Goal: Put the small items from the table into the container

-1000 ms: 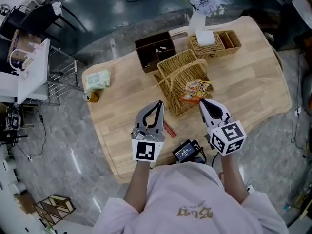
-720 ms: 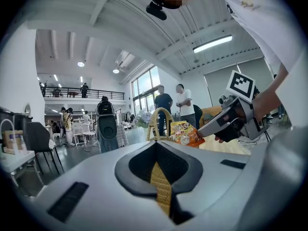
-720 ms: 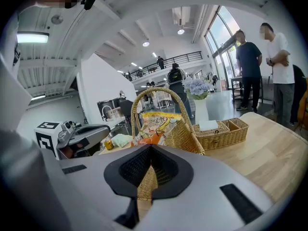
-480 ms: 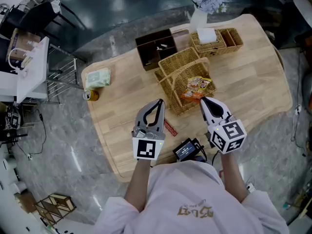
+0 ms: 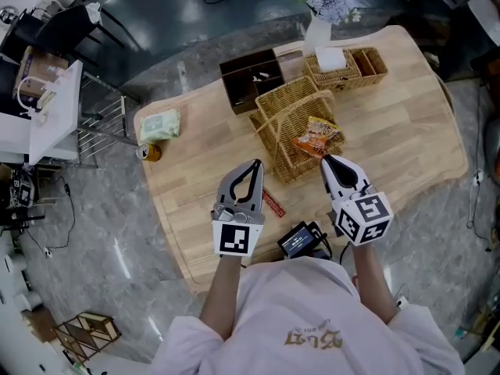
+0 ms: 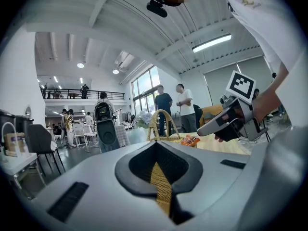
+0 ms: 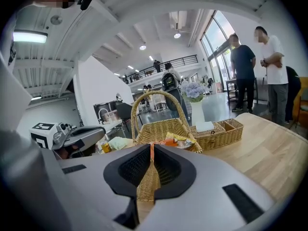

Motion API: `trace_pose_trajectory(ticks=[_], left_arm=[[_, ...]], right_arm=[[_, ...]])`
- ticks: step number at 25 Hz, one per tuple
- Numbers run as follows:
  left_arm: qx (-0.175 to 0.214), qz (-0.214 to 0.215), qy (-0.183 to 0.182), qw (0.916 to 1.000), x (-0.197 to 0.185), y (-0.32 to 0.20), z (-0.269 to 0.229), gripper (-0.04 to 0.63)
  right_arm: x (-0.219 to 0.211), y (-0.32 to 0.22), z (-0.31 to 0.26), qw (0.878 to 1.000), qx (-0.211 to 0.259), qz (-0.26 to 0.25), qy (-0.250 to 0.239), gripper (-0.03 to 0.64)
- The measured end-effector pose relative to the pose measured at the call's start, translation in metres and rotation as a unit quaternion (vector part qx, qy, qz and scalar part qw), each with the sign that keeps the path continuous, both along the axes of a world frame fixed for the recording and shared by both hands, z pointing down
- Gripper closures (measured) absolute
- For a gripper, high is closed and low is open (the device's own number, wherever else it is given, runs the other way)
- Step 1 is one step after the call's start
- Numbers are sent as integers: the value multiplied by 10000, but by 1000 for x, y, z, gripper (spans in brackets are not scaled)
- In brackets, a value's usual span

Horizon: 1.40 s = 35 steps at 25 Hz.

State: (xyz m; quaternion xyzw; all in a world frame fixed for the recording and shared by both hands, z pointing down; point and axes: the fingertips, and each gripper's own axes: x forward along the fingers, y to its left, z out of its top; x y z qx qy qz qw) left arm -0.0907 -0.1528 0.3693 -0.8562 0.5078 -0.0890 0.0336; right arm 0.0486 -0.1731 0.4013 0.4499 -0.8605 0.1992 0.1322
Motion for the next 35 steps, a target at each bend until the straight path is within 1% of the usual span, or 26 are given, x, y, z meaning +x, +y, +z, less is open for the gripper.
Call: trace_pose_trajectory(ticks=[6,9,12,17,21,24,29,32,35], left_arm=[[135,-9,-63,9999,1,15,-12,603],[181,-31,-55,9998,2,27,-18,603],[221,-85,3,9997,3,40,-26,603],[367,-125,-34,9992,5,64,-41,602],[418,-248,60,9988,4,82,-54,603],[614,-250,-21,9978,5,98,-70,603],[1064,-201,-255,9938,6,125,-99,603],[1237,-235,-172,9919,5,134,-111,603],[1255,-285,-235,9914,6,141,-114,603]], right_arm=[[3,14,-11,9998,164,48,-69,597],[2,25,-18,9995,320,-20,-16,597],[-1,38,-27,9980,599,-171,109,597],[-3,63,-48,9928,1170,-227,78,597],[-9,83,-62,9886,1436,-446,64,597],[-10,96,-77,9847,1675,-488,36,597],[-8,118,-98,9785,2006,-484,-40,597],[-8,128,-103,9774,2035,-570,-98,597],[-6,137,-104,9773,2035,-581,-106,597]])
